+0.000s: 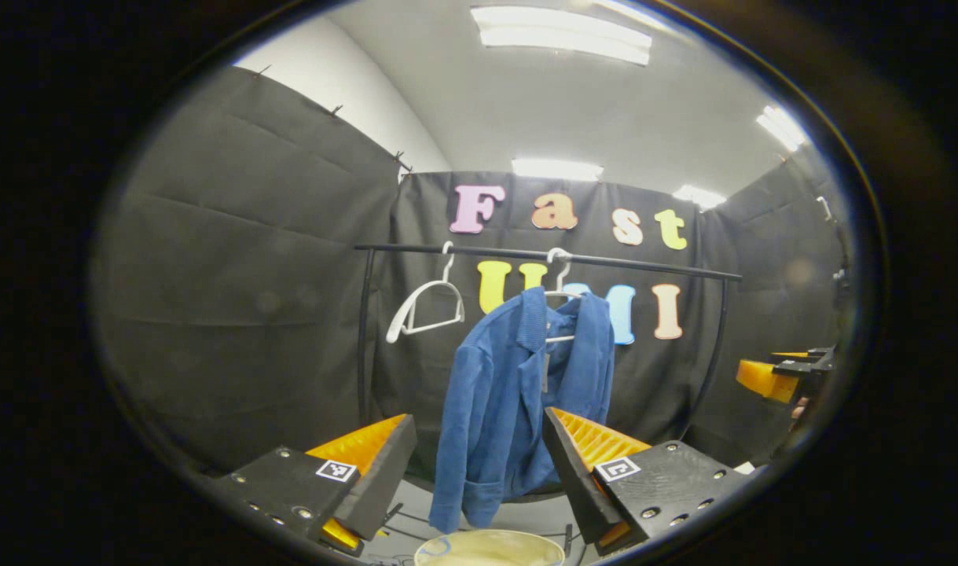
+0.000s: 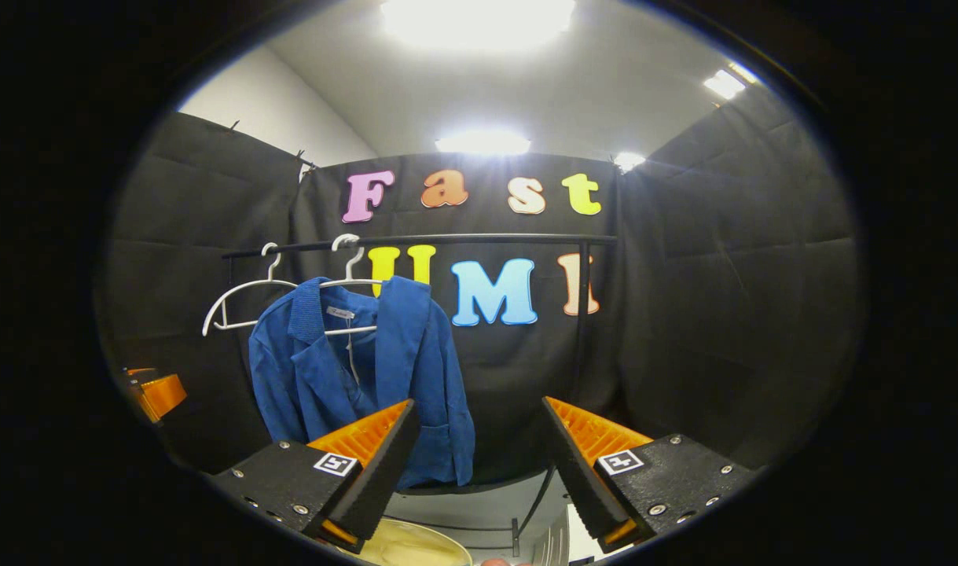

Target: Grasp the clothes on the hanger with both hands and then place them into the laundry hamper below.

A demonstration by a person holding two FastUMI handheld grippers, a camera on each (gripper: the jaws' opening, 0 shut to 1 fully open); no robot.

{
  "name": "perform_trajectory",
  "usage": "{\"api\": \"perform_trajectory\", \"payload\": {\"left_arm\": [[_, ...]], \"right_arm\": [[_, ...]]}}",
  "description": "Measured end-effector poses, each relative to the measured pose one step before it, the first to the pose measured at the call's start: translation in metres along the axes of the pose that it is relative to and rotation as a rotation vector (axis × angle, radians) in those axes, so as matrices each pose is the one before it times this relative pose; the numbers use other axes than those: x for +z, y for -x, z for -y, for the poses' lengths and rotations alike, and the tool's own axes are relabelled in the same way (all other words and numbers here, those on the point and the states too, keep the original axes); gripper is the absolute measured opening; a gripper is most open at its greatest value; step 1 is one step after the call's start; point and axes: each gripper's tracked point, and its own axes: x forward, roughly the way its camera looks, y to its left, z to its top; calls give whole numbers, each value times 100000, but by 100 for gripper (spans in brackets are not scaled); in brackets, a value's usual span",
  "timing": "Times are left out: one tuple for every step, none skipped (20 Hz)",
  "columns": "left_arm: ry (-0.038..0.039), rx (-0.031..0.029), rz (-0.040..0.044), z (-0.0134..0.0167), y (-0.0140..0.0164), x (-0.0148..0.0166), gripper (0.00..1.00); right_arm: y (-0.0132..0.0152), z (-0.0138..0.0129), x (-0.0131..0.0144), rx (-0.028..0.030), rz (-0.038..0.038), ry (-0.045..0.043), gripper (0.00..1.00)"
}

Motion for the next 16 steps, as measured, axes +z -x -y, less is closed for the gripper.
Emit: {"api": "perform_trajectory", "payload": {"left_arm": [[-37,736,-389,-523,5,53,95],[-297,786,-314,-441,-35,165,95],[-491,834,41,-435,-71,269,94],[-447,815,416,-349,-54,256,94],[-351,679,345,-221,-226,257,93],[-139,436,-160,53,-130,131,93],[173,345,-505,180,-167,188,92],[594,239,-225,298,-247,62,92],[981,-276,-199,524,-354,90,92],[953,-475,-87,683,-365,154,92],[717,-495,67,792,-503,277,92],[469,-493,113,929,-665,184,92],[371,-325,517,872,-790,371,92],[558,-123,31,901,-886,225,92],[924,-312,145,884,-871,333,92],[967,-842,337,940,-988,41,92]], "right_arm": [[-509,-569,364,1132,78,-423,95],[-418,-571,323,1358,46,-732,96],[-364,-564,375,1251,113,-682,95],[-465,-388,429,1089,590,-230,95],[-380,-307,347,1059,770,261,95],[-625,-178,278,882,463,384,95],[-544,-77,142,788,574,378,95],[-652,-5,287,466,639,164,95],[-778,51,204,330,628,-348,95],[-842,42,73,525,497,-1098,95],[-952,57,157,698,315,-1890,95],[-1090,-13,-43,1061,-75,-2160,95],[-1117,120,-128,1015,-686,-1977,95],[-1201,221,-262,905,-1316,-1632,95],[-836,101,-378,963,-1081,-1324,95],[-884,105,-6,1381,649,-685,95]]}}
